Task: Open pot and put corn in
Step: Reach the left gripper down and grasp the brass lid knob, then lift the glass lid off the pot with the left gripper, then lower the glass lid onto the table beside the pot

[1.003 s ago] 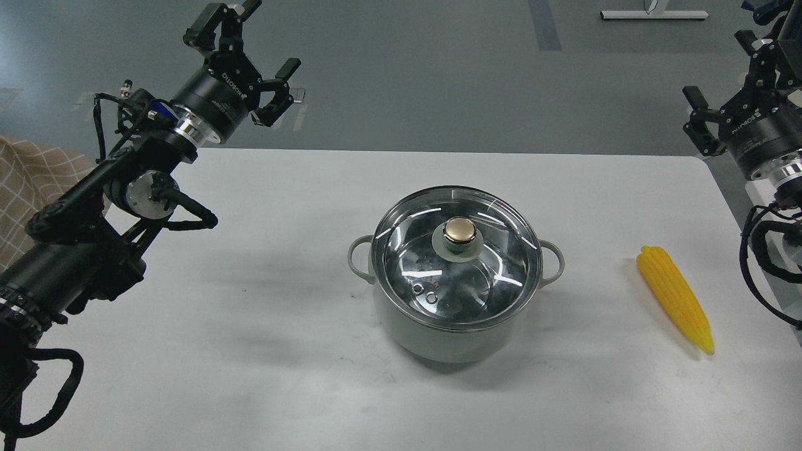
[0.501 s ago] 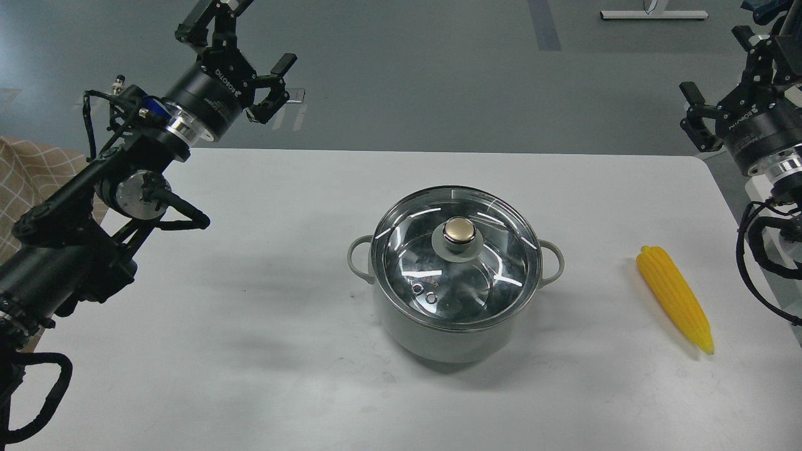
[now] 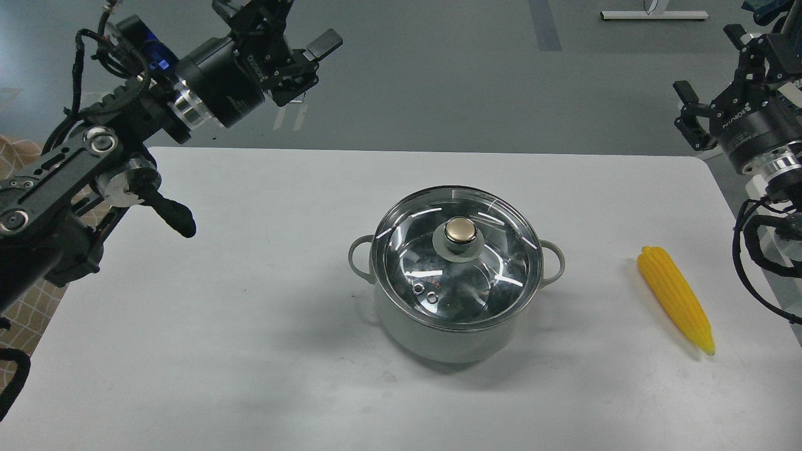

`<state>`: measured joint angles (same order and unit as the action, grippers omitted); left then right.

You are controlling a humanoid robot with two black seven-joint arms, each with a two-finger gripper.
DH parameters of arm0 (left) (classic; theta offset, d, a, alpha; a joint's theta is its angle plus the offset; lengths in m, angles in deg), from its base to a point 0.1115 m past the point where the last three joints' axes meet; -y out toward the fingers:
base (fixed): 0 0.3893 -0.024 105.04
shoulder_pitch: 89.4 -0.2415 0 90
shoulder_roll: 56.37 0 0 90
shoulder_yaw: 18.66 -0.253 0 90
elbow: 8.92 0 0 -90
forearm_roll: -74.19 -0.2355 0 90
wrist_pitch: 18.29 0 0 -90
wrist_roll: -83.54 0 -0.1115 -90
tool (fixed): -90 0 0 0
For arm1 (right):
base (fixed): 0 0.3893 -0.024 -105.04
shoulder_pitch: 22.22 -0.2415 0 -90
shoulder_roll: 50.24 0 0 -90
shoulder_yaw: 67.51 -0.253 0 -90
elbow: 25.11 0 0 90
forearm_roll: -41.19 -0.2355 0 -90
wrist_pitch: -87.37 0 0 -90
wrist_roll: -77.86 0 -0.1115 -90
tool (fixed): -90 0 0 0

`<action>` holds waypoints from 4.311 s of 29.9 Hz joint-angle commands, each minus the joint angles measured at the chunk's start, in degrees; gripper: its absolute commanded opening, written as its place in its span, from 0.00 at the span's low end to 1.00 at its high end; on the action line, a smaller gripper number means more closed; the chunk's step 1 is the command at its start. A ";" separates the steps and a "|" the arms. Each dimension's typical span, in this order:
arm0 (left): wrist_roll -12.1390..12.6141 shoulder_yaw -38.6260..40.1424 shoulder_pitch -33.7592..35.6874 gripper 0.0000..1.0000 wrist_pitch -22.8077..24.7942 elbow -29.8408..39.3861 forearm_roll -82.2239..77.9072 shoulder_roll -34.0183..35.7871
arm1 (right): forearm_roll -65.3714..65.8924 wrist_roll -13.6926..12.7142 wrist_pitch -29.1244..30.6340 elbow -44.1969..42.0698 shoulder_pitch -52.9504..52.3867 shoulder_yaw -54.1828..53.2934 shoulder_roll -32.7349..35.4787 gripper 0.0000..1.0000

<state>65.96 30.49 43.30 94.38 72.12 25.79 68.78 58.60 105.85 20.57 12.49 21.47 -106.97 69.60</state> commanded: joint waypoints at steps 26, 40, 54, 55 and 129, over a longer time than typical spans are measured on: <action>-4.75 -17.68 3.09 0.98 -4.30 1.33 -76.60 -10.80 | 0.09 0.00 0.00 0.28 -0.10 0.00 -0.14 1.00; -4.66 -19.18 2.39 0.93 -4.39 -0.35 -76.60 -12.12 | 0.09 0.00 0.00 0.37 0.25 0.00 0.04 1.00; -4.49 -20.41 2.83 0.20 -4.65 -0.17 -76.60 -12.12 | 0.09 0.00 0.00 0.37 0.52 0.00 -0.05 1.00; -4.40 -20.32 3.09 0.12 -5.52 0.26 -76.60 -12.29 | 0.09 0.00 0.00 0.37 0.52 0.00 0.04 1.00; -10.43 -17.42 -29.51 0.66 -46.22 -26.98 -58.22 14.16 | 0.09 0.00 0.00 0.90 2.19 0.00 0.30 1.00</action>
<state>55.52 13.08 13.79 48.20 45.30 -32.41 83.02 58.68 105.86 20.52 13.39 23.66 -106.97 69.86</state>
